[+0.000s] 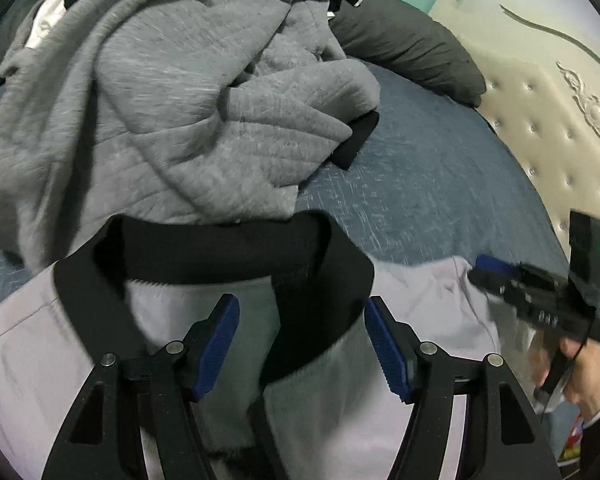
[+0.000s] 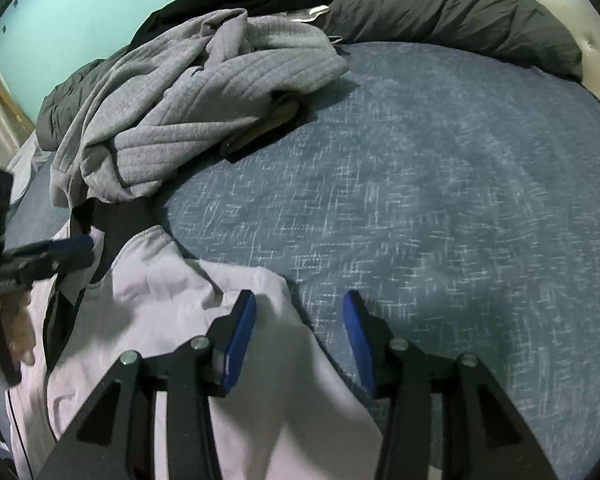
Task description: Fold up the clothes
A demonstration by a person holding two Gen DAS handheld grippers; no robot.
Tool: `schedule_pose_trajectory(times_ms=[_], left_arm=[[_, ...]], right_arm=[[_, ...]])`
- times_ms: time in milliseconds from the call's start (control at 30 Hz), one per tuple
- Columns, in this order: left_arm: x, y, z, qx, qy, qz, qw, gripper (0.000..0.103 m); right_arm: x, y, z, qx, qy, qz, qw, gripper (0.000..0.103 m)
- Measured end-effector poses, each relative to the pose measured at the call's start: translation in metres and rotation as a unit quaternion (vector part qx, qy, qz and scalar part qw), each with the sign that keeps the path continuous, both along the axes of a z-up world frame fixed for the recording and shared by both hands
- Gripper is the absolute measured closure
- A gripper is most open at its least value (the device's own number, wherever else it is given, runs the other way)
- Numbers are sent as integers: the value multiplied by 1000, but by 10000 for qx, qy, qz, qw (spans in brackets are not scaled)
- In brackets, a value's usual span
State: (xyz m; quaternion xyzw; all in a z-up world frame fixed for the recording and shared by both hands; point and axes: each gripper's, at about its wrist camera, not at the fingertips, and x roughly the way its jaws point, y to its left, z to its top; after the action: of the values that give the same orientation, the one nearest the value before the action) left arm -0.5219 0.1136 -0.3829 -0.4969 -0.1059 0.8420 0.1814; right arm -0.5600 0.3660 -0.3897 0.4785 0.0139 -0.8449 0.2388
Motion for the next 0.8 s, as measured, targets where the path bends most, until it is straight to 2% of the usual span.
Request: schedule_pose_trajectory(times_ms=[100, 133, 167, 200, 233, 300, 433, 533, 567, 700, 800], left_arm=[[-8, 10, -4, 34, -11, -131, 9999, 36], [-10, 14, -5, 28, -9, -198, 9998, 39], [-9, 15, -4, 42, 14, -224, 9997, 56], [-9, 16, -3, 57, 36, -250, 9997, 66], [-8, 17, -3, 72, 58, -277, 9996, 69], [-8, 18, -1, 101, 102, -329, 9994, 95], [-5, 19, 5, 98, 254, -363, 9990, 97], [2, 8, 17, 125, 458, -265, 9985, 97], [4, 5, 20, 141, 485, -241, 9984, 97], [2, 2, 13, -27, 402, -140, 9991, 97], [-5, 4, 4, -144, 265, 3, 9995, 97]], right_arm=[[-1, 1, -3, -91, -10, 77, 9999, 57], [-1, 1, -4, -118, -5, 108, 9999, 57], [-1, 1, -4, -145, 1, 140, 9998, 57], [-1, 1, -5, -171, 7, 172, 9997, 57], [-1, 0, -6, -183, -5, 186, 9997, 57], [-2, -2, -6, -208, -12, 209, 9996, 57], [-4, -11, -9, -170, -59, 266, 9995, 57], [0, -14, -7, -238, -25, 363, 9991, 84], [1, -15, -7, -263, -12, 395, 9989, 90], [0, -12, -3, -534, -28, 62, 9986, 93], [-5, -15, -6, -465, -174, -177, 9986, 93]])
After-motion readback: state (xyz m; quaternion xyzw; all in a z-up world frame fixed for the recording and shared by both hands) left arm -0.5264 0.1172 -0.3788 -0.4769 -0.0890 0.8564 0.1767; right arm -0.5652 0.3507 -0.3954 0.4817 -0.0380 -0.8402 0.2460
